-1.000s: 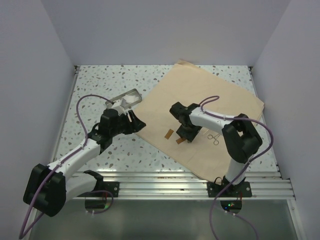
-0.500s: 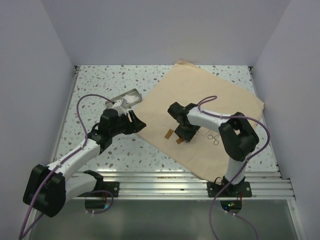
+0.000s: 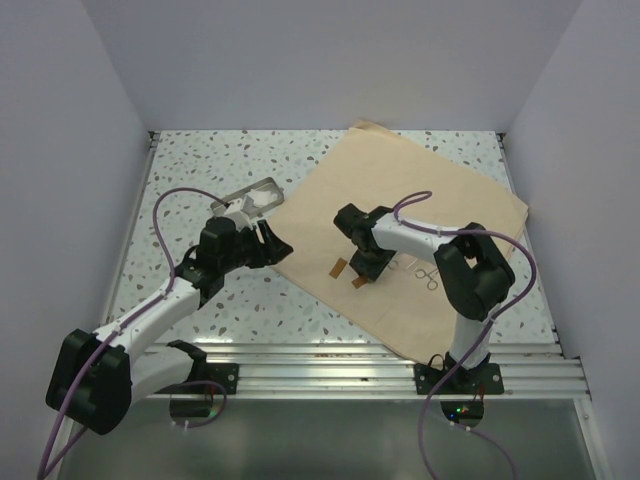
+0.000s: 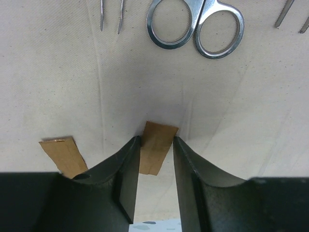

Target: Prepare the surgical pack

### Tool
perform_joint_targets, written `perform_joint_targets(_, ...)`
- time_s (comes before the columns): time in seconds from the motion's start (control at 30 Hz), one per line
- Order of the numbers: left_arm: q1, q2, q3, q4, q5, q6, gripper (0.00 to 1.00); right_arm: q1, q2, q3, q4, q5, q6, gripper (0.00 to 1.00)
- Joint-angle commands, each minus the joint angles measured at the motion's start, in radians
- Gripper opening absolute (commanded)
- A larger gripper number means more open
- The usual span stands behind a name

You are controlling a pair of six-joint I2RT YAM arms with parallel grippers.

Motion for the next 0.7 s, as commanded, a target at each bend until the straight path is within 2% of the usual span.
perform_joint_targets(0.0, -0.006, -0.017, 0.038, 0.050, 0.021, 0.025, 0.62, 0.002, 0.010, 0.026, -0.001, 0.063, 0.012, 0.35)
perform_joint_targets(0.23, -0.006, -0.011, 0.044, 0.049, 0.062, 0.023, 0.62, 0.002, -0.042, 0.018, -0.011, 0.083, -0.002, 0.29)
perform_joint_targets(0.4, -0.006, 0.029, 0.029, 0.115, 0.189, 0.015, 0.67, 0.008, -0.100, 0.012, -0.010, 0.100, -0.066, 0.25)
perform_joint_targets(0.6, -0.044, 0.207, -0.017, 0.366, 0.410, -0.110, 0.71, 0.016, -0.159, -0.007, 0.054, 0.064, -0.169, 0.22)
perform_joint_targets(0.67, -0.070, 0.278, -0.037, 0.512, 0.464, -0.199, 0.72, 0.023, -0.189, -0.014, 0.084, 0.058, -0.218, 0.22)
